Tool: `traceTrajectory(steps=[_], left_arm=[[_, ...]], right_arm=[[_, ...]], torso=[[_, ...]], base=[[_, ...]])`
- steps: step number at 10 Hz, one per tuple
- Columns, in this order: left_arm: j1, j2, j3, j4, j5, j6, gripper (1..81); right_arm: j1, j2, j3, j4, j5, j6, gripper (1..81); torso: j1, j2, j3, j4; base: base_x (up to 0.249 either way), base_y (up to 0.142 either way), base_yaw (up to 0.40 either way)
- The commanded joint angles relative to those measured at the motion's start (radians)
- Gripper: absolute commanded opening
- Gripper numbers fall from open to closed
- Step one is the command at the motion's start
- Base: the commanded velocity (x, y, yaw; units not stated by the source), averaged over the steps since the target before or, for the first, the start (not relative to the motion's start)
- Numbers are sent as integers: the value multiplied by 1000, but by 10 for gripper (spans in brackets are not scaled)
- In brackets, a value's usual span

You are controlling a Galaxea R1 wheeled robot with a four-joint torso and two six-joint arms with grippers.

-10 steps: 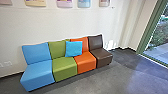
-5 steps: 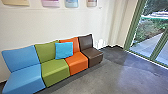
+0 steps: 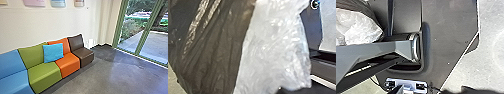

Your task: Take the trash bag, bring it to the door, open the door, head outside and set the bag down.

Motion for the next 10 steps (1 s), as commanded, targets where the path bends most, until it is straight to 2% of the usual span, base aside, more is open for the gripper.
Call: traceTrajectory(steps=[1, 8, 9, 10], left_arm=[[-38, 0, 2, 4, 70, 6, 10], [-38, 1, 2, 10, 70, 6, 10], [-39, 3, 4, 10, 70, 6, 10], [-38, 3, 2, 10, 70, 6, 10]], right_arm=[[24, 2, 3, -8, -59, -5, 811], [21, 0, 3, -6, -59, -3, 811], [21, 2, 3, -6, -59, -5, 811], [21, 2, 3, -6, -59, -5, 811]], torso=[[1, 0, 0, 0], [1, 0, 0, 0], [1, 0, 63, 0], [1, 0, 69, 0]], base=[[0, 0, -309], [0, 0, -309], [0, 0, -311], [0, 0, -311]])
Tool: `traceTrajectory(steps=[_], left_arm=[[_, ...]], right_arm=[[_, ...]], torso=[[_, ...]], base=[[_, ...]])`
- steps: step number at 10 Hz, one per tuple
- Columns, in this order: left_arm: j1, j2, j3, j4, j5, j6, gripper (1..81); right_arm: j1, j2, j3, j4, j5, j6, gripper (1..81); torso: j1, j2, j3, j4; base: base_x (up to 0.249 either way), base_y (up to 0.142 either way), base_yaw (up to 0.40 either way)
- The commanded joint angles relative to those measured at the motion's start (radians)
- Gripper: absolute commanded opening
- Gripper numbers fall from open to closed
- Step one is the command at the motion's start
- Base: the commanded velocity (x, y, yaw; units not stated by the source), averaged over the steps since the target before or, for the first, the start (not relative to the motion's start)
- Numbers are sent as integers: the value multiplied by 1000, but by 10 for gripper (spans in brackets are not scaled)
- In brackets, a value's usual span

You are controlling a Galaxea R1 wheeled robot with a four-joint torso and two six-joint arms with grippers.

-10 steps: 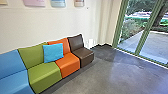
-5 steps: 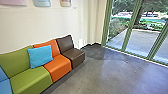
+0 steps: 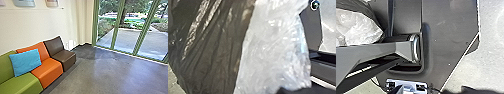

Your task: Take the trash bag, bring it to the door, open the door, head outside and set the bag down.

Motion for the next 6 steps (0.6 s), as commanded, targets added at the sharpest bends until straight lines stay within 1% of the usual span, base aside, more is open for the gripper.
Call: traceTrajectory(steps=[1, 2, 4, 6], left_arm=[[-38, 3, 3, 9, 69, 6, 10], [-38, 3, 2, 9, 69, 6, 10], [-38, 3, 2, 9, 69, 6, 10], [-38, 1, 2, 9, 69, 6, 10]], right_arm=[[24, 2, 3, -6, -58, -5, 811], [26, 2, 3, -6, -58, -5, 811], [24, 2, 3, -4, -58, -3, 811], [24, 2, 3, -4, -58, -3, 811]], torso=[[1, 0, 47, 0], [1, 0, 21, 0], [1, -1, 40, 0], [1, -1, 41, 0]], base=[[0, 0, -312], [0, 0, -312], [0, 0, -312], [0, 0, -313]])
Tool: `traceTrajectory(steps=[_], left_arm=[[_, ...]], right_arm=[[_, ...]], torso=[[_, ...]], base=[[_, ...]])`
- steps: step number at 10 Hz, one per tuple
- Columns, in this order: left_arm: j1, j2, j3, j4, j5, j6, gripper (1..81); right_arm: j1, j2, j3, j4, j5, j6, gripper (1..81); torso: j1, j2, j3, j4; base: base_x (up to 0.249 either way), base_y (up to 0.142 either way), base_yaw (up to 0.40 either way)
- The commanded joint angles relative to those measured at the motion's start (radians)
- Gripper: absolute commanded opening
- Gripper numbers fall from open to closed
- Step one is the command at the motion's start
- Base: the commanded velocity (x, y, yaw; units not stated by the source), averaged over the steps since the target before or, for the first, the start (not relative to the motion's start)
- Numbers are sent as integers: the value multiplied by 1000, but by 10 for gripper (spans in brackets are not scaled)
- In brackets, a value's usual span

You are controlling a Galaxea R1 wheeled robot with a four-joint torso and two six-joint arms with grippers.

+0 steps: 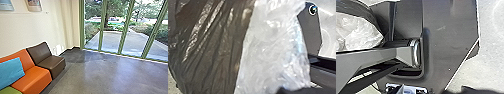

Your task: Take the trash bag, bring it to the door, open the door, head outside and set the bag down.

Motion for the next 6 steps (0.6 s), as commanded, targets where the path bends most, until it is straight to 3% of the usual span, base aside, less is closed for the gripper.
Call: traceTrajectory(steps=[1, 5, 6], left_arm=[[-44, 3, 2, 8, 67, 6, 10], [-44, 3, 2, 8, 67, 6, 10], [-46, 3, 2, 9, 67, 6, 10]], right_arm=[[36, 2, 3, -4, -56, -4, 811], [35, 2, 3, -3, -55, -4, 811], [33, 2, 3, -4, -53, -4, 811]], torso=[[1, 0, 0, 0], [1, 0, 0, 0], [1, 0, 44, 0]], base=[[0, 0, -314], [0, 0, -322], [0, 0, -326]])
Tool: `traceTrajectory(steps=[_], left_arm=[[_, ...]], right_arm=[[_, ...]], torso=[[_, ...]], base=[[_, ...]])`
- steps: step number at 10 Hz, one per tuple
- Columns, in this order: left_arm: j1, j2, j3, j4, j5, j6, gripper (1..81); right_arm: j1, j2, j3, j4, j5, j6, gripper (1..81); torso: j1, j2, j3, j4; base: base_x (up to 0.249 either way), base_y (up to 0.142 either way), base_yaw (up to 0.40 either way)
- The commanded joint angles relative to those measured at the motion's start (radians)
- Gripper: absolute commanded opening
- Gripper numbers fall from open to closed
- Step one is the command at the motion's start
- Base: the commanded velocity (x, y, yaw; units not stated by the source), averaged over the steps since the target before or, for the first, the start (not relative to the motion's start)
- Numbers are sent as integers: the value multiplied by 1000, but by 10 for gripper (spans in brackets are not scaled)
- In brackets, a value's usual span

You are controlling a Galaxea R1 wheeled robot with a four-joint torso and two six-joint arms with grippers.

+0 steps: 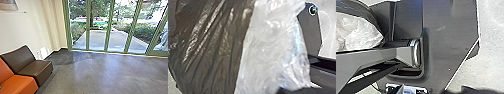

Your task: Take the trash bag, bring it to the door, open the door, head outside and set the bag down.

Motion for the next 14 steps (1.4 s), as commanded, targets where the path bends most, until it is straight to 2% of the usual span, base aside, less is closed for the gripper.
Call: traceTrajectory(steps=[1, 2, 3, 4, 5, 6, 7, 8, 9, 10, 11, 14], left_arm=[[-46, 3, 2, 7, 66, 6, 10], [-46, 3, 4, 7, 66, 6, 10], [-46, 3, 2, 7, 66, 6, 10], [-46, 3, 2, 7, 66, 6, 10], [-46, 1, 2, 7, 66, 6, 10], [-46, 3, 2, 8, 66, 6, 10], [-46, 1, 4, 8, 66, 8, 10], [-46, 1, 4, 8, 66, 6, 10], [-46, 0, 2, 7, 66, 6, 10], [-46, 0, 2, 7, 66, 6, 10], [-46, 0, 4, 7, 66, 6, 10], [-44, 0, 2, 7, 66, 6, 10]], right_arm=[[35, 2, 3, -4, -54, -3, 811], [33, 2, 3, -3, -54, -3, 811], [33, 2, 3, -3, -54, -3, 811], [33, 2, 3, -3, -54, -3, 811], [34, 2, 3, -3, -54, -3, 811], [34, 2, 3, -3, -56, -3, 811], [33, 2, 4, -3, -56, -3, 811], [33, 2, 4, -3, -56, -3, 811], [33, 2, 4, -4, -56, -3, 811], [33, 2, 3, -4, -56, -3, 811], [33, 2, 3, -6, -57, -3, 811], [33, 3, 6, -8, -58, -5, 811]], torso=[[1, 0, 89, 0], [1, 0, 12, 0], [1, 0, 32, 0], [1, 0, 39, -89], [1, 0, 43, -93], [1, 0, 46, -112], [1, 0, 48, -137], [1, 0, 48, -171], [1, 0, 48, -108], [1, 0, 49, -138], [1, 0, 49, -158], [1, 0, 49, -159]], base=[[0, 0, -326], [0, 0, -326], [0, 0, -327], [0, 0, -327], [0, 0, -328], [0, 0, -328], [0, 0, -328], [0, 0, -328], [0, 0, -328], [0, 0, -328], [0, 0, -328], [0, 0, -328]])
